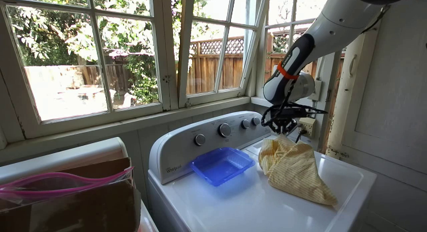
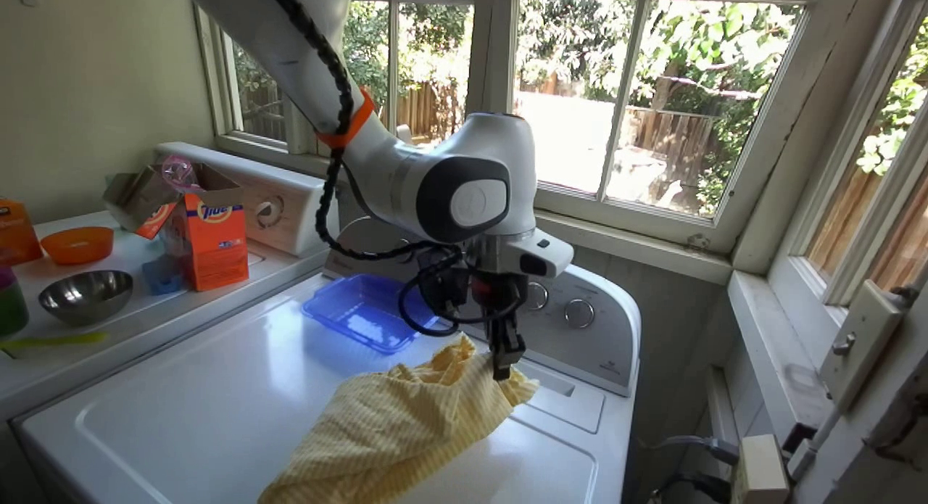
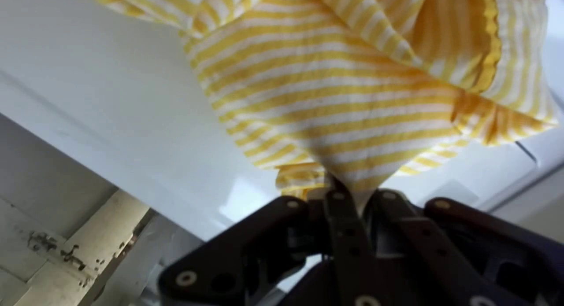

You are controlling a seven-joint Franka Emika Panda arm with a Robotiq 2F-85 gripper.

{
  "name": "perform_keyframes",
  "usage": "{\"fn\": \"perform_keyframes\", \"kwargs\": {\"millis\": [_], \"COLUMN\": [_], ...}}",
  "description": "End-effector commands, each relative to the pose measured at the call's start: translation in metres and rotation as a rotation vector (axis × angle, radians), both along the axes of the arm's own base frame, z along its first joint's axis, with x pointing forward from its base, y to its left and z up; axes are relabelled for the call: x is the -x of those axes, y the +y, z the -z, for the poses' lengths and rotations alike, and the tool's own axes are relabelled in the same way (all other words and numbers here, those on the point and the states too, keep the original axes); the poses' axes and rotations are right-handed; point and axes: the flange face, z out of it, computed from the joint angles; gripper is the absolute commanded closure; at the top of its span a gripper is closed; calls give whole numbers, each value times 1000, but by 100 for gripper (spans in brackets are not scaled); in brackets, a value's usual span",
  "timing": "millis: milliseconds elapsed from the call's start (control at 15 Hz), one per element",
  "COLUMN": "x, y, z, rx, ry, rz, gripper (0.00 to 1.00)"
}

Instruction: Fold the yellow towel and move it to the right

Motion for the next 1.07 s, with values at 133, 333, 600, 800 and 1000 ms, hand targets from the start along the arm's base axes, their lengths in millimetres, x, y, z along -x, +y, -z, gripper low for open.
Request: {"fn": "perform_keyframes", "kwargs": {"millis": [133,333,600,800,1000], "x": [7,28,71,100,129], "y": [4,4,0,22,68], "z": [-25,-23,-22,-27,-30], "rx": [122,134,114,55,-19], "ry": [-291,-425,-480,-462,-403], "rz": [-20,-17,-2,-59,-150], "gripper": [98,98,98,98,98]}}
